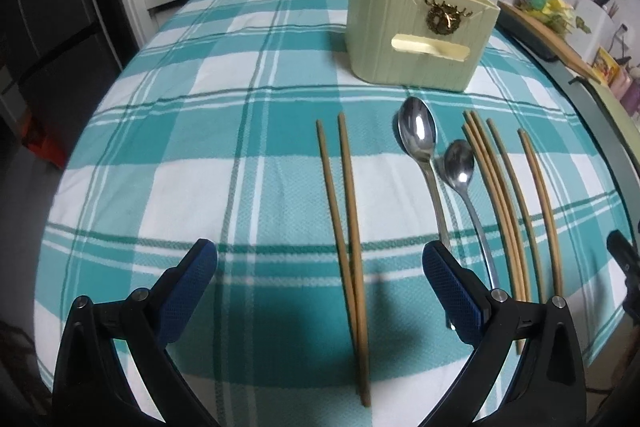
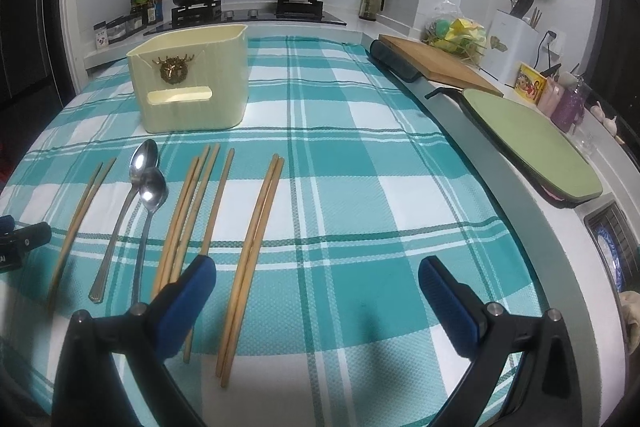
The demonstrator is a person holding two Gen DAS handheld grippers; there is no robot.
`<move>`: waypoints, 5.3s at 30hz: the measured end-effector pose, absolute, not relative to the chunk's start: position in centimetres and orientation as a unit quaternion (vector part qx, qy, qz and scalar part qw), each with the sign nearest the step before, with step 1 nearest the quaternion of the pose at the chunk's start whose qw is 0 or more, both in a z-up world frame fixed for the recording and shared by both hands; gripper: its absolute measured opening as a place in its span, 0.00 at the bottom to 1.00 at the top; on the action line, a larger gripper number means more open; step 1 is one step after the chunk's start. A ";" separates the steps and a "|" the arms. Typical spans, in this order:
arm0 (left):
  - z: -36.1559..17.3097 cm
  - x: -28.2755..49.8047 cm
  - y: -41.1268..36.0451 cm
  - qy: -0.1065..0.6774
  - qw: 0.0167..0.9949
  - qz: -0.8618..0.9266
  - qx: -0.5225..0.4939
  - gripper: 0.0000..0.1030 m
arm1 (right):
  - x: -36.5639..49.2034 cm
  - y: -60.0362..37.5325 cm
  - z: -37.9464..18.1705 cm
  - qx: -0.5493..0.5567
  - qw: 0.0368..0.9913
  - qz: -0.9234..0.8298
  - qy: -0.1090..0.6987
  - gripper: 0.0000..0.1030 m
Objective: Organize utensils
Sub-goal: 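Move both tools forward toward the row of wooden chopsticks, then close the right gripper on one chopstick while the left gripper grasps another, then lift both held chopsticks upright and carry them over the cream holder, then lower the chopsticks into the holder and open both grippers, then withdraw both tools from the holder back over the utensils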
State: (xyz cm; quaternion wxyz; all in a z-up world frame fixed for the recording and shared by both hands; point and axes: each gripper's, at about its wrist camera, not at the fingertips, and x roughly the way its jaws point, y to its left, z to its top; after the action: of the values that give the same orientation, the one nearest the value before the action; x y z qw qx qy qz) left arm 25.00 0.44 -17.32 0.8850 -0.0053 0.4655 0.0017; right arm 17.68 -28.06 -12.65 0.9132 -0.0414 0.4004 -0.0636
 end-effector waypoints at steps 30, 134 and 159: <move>-22.5 32.2 3.9 0.515 0.857 0.024 -0.002 0.96 | 23.9 -29.0 -15.8 0.005 0.894 0.002 0.448 0.71; -2.0 36.9 -1.1 0.313 0.943 -0.108 0.038 0.93 | 39.6 -23.7 1.5 -0.027 0.947 0.138 0.290 0.61; -6.2 15.9 0.1 0.325 0.934 -0.145 -0.016 1.00 | 15.3 -24.8 -2.4 -0.071 0.961 0.059 0.261 0.83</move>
State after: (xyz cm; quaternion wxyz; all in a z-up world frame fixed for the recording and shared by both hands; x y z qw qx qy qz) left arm 15.86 0.06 -6.23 0.9344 -0.0159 0.3250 -0.1451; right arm 15.34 -24.83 -2.44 0.9608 -0.0712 0.2614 0.0592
